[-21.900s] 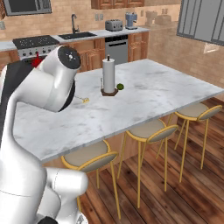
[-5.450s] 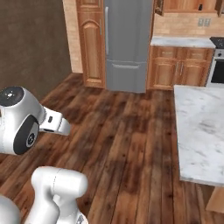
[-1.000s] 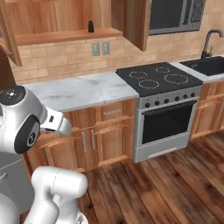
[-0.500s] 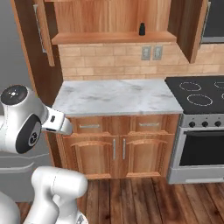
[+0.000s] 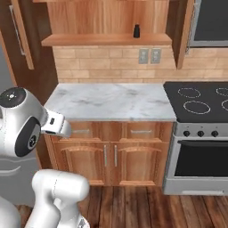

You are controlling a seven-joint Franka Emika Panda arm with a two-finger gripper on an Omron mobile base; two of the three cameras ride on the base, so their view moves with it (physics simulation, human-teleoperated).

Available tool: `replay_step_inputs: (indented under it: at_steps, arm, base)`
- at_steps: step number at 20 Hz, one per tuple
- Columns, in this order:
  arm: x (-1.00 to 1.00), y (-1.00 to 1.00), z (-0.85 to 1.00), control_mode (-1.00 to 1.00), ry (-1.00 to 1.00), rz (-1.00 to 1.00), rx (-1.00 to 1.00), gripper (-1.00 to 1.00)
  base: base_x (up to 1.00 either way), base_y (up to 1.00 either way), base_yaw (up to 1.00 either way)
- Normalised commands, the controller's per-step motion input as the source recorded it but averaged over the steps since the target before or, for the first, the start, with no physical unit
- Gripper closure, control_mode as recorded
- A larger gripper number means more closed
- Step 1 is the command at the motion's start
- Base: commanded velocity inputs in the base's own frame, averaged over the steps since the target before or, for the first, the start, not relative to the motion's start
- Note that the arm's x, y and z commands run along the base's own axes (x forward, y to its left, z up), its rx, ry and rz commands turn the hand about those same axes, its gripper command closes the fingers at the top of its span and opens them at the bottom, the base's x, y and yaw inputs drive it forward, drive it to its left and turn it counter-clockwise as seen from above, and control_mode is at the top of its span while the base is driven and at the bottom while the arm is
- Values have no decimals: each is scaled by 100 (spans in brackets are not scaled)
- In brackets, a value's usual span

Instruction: Move the ketchup and shaker from the cabinet to the dining counter.

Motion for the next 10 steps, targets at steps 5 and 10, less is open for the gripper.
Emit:
replay_step_inputs:
  at_steps: [5, 10]
  arm:
    - [0, 0, 0, 100, 0, 0, 0, -100]
    - [0, 0, 0, 100, 0, 0, 0, -100]
  base:
    - [48, -48, 0]
    - [63, -12, 14]
